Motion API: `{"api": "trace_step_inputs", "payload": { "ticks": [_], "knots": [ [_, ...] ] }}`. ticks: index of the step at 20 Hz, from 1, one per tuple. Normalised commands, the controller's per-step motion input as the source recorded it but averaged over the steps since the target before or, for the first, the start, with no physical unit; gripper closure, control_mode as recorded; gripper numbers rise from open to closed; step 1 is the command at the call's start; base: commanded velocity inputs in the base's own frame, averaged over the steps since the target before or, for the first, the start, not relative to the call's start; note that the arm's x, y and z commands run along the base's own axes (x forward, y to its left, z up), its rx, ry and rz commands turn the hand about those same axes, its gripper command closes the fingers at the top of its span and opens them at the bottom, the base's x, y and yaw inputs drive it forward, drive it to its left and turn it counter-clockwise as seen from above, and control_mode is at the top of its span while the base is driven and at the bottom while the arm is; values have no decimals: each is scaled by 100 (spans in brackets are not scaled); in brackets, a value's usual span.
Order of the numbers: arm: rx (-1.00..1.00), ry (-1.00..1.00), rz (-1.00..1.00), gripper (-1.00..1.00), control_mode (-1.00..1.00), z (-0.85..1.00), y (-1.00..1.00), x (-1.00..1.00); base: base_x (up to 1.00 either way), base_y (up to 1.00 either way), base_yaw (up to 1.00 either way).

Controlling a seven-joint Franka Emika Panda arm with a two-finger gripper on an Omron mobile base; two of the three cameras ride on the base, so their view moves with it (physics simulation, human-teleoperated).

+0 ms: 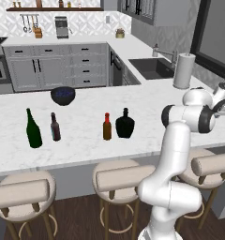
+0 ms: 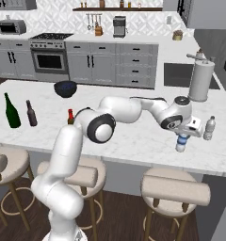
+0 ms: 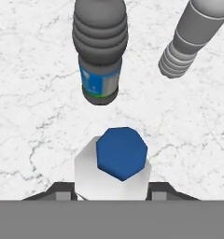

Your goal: Move the plastic bottles in the middle to the plastics group, and the glass bottles in the middle to the glass group.

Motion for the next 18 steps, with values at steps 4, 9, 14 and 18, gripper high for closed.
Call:
{"api": "trace_step_inputs", "payload": {
  "ticks": [4, 9, 14, 18],
  "knots": [
    [0, 0, 0, 100, -100, -22, -2, 4, 0, 0, 0],
    [4, -3, 0, 100, -100, -14, -7, 0, 0, 0, 0],
    [-2, 0, 0, -100, -100, 4, 9, 0, 0, 0, 0],
    [-9, 0, 0, -100, -100, 17, 35, 0, 0, 0, 0]
  ]
}}
